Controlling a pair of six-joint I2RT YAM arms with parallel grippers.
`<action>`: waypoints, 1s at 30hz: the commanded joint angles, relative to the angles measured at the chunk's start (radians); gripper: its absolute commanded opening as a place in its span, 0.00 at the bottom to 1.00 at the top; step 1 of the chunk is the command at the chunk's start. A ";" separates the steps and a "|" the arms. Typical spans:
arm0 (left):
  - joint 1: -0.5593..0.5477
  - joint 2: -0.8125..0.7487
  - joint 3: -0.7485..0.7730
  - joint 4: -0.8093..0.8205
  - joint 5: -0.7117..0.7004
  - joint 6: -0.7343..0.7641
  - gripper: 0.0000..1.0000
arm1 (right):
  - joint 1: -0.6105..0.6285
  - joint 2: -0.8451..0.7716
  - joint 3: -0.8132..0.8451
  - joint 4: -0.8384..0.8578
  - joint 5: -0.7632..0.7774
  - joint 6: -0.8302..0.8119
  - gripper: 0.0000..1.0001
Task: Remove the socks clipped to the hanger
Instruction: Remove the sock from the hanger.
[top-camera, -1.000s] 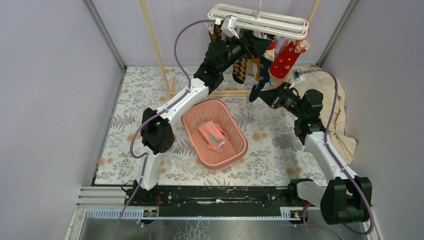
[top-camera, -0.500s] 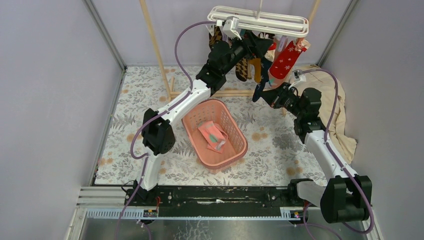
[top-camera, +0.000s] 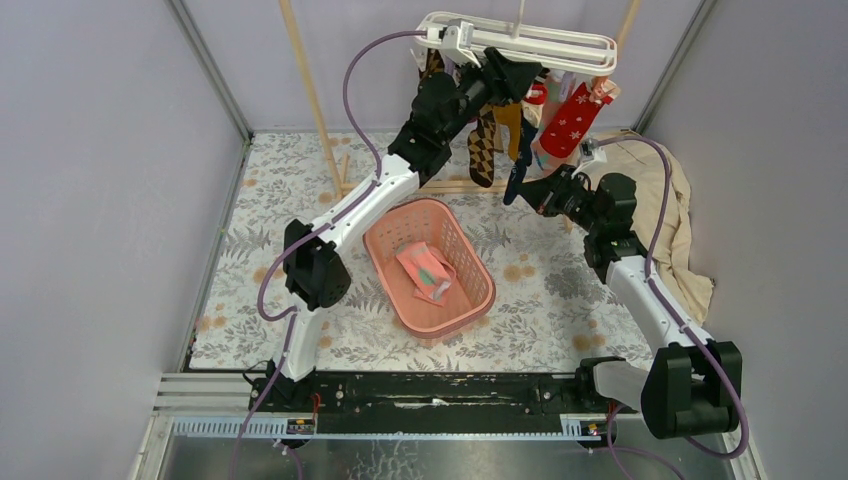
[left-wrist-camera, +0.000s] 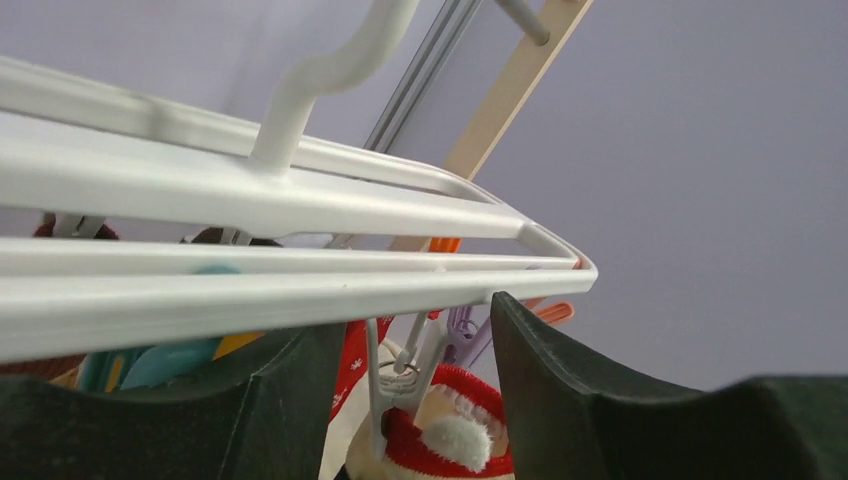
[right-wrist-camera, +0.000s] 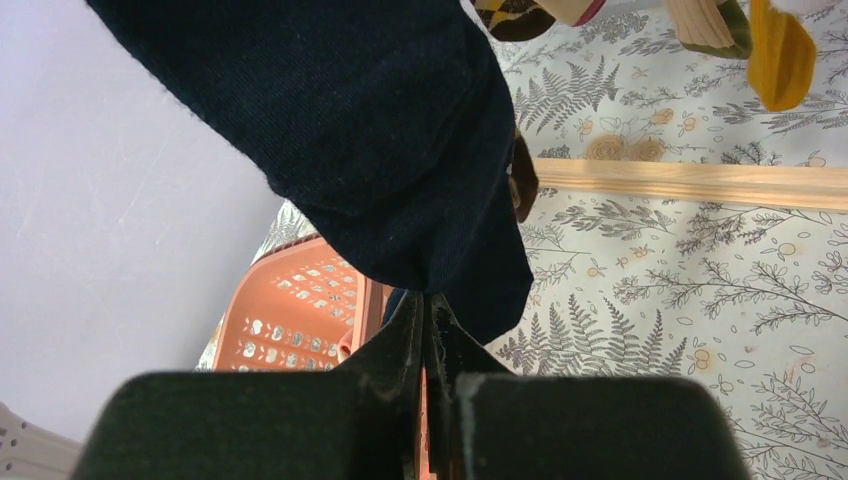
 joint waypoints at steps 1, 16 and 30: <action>-0.005 0.017 0.050 -0.003 -0.020 0.022 0.60 | 0.009 0.004 0.048 0.024 0.006 -0.021 0.00; -0.005 -0.017 -0.071 0.026 0.005 0.028 0.71 | 0.010 0.031 0.046 0.045 -0.004 -0.008 0.00; -0.003 0.001 -0.017 0.014 -0.004 0.034 0.72 | 0.015 0.058 0.050 0.062 -0.010 -0.004 0.00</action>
